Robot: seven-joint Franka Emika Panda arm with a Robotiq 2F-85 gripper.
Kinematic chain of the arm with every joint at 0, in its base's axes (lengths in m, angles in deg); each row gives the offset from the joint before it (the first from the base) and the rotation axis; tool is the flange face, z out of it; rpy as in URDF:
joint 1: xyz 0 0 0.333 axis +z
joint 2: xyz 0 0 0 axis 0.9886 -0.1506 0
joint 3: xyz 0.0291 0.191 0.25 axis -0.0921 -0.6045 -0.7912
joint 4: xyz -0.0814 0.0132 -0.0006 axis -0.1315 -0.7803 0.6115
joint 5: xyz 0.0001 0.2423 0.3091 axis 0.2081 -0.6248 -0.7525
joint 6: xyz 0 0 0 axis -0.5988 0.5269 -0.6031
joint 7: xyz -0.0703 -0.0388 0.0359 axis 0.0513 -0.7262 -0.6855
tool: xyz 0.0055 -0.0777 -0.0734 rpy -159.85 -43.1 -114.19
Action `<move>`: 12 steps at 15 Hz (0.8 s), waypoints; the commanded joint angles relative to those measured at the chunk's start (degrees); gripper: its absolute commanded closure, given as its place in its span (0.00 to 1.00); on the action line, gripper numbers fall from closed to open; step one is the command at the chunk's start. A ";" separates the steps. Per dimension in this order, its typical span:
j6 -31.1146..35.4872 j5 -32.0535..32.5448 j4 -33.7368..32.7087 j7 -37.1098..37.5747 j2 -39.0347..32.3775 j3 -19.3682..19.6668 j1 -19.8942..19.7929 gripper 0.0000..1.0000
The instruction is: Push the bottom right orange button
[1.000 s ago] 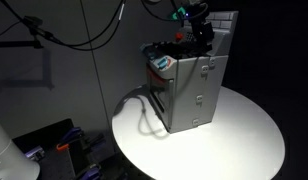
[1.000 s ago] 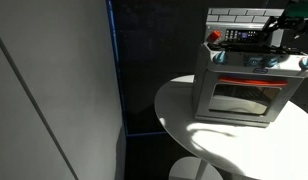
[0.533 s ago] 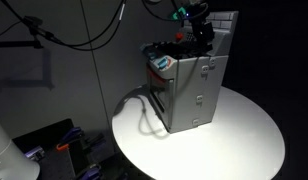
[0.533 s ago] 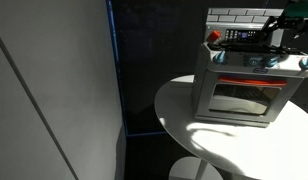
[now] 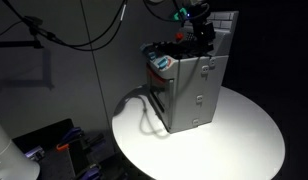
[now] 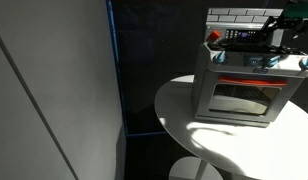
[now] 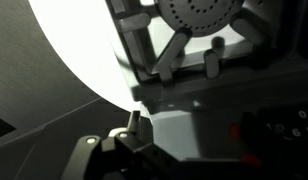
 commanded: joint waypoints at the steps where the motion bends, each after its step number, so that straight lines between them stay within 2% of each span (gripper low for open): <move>1: -0.72 -0.81 -3.48 0.58 -2.18 1.22 0.71 0.00; 6: -1.31 -0.74 -2.70 0.45 -1.32 1.27 0.89 0.00; 12: -6.28 -6.84 -1.15 -3.42 1.97 -0.34 0.26 0.00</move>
